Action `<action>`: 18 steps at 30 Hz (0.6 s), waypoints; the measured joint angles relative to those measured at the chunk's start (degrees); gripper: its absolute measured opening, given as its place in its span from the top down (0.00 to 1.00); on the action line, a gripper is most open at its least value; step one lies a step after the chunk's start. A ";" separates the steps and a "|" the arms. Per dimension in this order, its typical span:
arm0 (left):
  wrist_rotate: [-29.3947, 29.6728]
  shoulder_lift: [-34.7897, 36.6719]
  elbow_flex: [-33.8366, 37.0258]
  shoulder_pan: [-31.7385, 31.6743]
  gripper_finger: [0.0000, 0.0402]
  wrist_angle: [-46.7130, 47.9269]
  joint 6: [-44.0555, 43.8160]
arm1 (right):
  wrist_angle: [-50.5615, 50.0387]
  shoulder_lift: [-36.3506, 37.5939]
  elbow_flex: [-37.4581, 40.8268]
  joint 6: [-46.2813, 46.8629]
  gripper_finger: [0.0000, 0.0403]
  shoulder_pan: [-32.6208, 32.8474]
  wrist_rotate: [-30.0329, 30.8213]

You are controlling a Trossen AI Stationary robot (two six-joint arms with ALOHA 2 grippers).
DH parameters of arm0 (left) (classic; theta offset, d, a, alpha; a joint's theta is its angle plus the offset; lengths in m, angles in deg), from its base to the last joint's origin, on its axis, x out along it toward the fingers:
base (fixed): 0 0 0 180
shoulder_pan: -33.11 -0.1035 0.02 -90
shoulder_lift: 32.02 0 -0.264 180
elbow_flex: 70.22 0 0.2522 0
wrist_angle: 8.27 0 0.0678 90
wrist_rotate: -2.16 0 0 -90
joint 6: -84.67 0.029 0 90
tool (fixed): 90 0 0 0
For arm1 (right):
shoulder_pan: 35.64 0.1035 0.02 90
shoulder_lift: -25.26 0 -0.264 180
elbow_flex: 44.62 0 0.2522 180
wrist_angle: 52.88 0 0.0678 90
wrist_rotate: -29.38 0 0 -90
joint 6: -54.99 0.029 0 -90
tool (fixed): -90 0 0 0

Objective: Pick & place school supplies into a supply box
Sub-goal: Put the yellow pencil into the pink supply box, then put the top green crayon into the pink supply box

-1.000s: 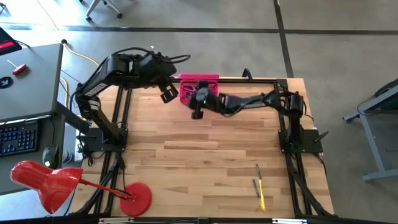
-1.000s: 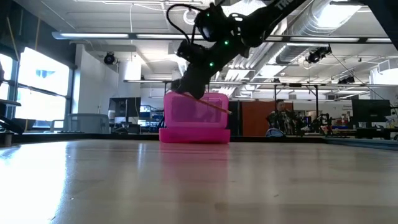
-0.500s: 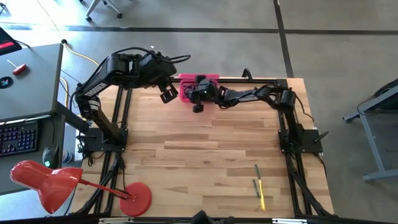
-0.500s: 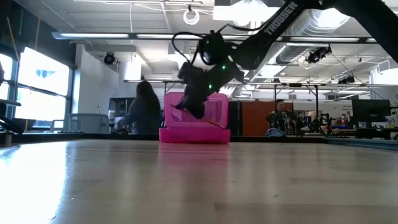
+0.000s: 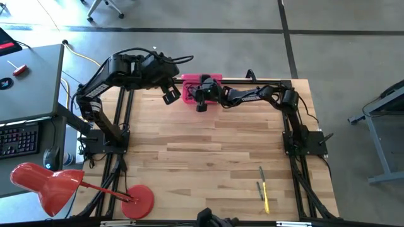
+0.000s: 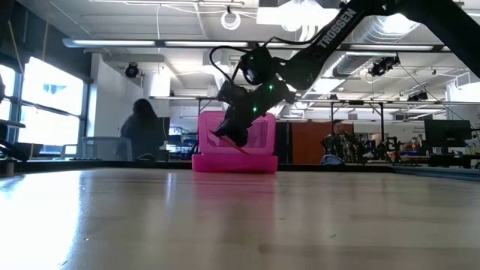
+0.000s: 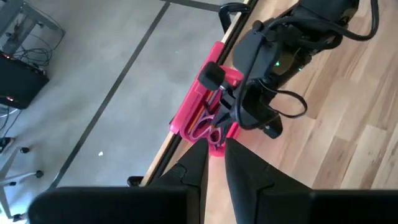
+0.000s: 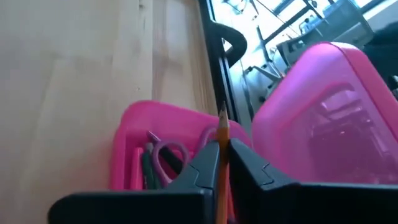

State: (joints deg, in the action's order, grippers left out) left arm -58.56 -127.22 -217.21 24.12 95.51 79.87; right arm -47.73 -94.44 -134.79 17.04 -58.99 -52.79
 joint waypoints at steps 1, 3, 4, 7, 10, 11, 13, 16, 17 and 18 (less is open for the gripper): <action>0.00 0.00 0.00 0.00 0.79 0.00 -0.03 | 0.30 0.00 -0.01 0.03 0.95 0.04 0.38; -0.02 0.00 0.00 0.00 0.79 0.00 -0.17 | 0.90 0.00 -0.01 0.61 0.91 0.11 0.39; -0.05 0.00 0.00 0.00 0.79 0.00 -0.17 | 1.08 0.00 -0.01 1.15 0.89 0.13 0.13; -0.17 0.00 0.00 0.00 0.79 0.00 -0.17 | 1.06 0.00 -0.01 3.19 0.83 0.45 0.00; -0.23 0.00 0.00 0.00 0.79 0.00 -0.25 | 0.67 0.01 -0.01 3.42 0.77 1.07 1.82; -0.24 0.00 0.00 0.00 0.79 -0.01 -0.44 | 0.48 0.11 -0.01 3.29 0.75 1.49 3.66; -0.24 0.00 0.00 0.00 0.79 0.00 -0.63 | 0.14 0.93 -0.01 2.97 0.73 2.66 7.55; -0.26 0.00 0.00 0.00 0.79 0.00 -0.65 | -4.70 4.63 -0.06 4.18 0.71 4.88 10.32; -0.28 0.00 0.00 0.00 0.79 0.00 -0.71 | -8.29 6.26 -0.08 5.64 0.71 5.73 10.78; -0.26 0.00 0.00 0.00 0.79 0.00 -1.04 | -12.02 7.76 -0.08 7.93 0.71 6.72 11.70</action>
State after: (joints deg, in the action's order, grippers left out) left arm -58.83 -127.22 -217.21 24.12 95.51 78.82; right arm -59.75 -86.68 -134.87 24.97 -52.27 -41.08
